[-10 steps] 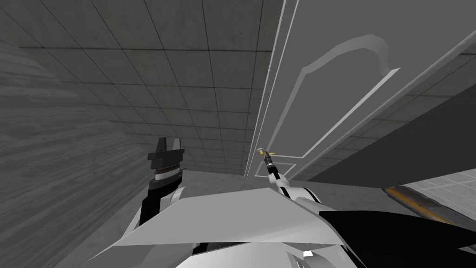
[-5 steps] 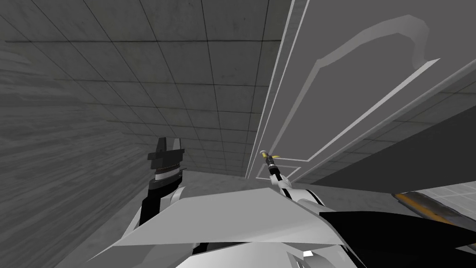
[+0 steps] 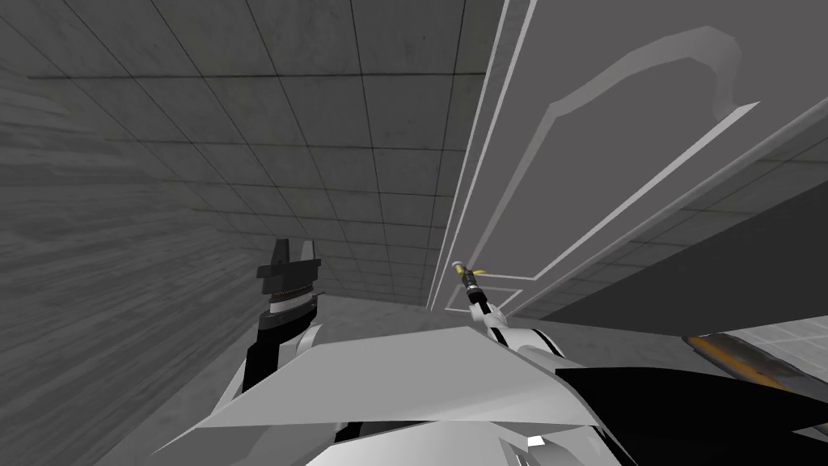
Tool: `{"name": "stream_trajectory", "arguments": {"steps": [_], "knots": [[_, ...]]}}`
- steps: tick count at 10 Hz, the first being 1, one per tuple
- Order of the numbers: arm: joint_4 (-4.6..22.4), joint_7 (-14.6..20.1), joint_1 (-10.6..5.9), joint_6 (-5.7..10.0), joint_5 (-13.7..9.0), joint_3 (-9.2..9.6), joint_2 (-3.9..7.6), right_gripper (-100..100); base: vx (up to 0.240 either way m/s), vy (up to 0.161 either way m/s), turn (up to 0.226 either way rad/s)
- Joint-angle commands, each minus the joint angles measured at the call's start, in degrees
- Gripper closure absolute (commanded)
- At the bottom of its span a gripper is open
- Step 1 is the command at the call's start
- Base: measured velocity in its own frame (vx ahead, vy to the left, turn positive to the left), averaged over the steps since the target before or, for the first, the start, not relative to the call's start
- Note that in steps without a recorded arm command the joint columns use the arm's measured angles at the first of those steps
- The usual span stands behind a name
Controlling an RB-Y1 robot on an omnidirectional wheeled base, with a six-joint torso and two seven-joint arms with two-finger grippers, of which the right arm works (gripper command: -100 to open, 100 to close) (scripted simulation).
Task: Pull the door open
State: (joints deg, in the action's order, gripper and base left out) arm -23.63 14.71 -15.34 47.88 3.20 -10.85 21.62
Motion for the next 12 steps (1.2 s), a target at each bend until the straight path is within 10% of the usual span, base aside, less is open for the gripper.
{"name": "stream_trajectory", "arguments": {"steps": [1,10,12], "knots": [[-0.2,0.8,0.27,0.32,0.6,0.80,0.00,100,-0.180,-0.062,0.059],[-2.2,5.0,1.18,1.84,3.9,4.91,0.86,100,-0.182,-0.066,0.048],[-2.2,7.6,2.55,4.56,5.4,6.50,2.20,100,-0.173,-0.048,0.082]]}}
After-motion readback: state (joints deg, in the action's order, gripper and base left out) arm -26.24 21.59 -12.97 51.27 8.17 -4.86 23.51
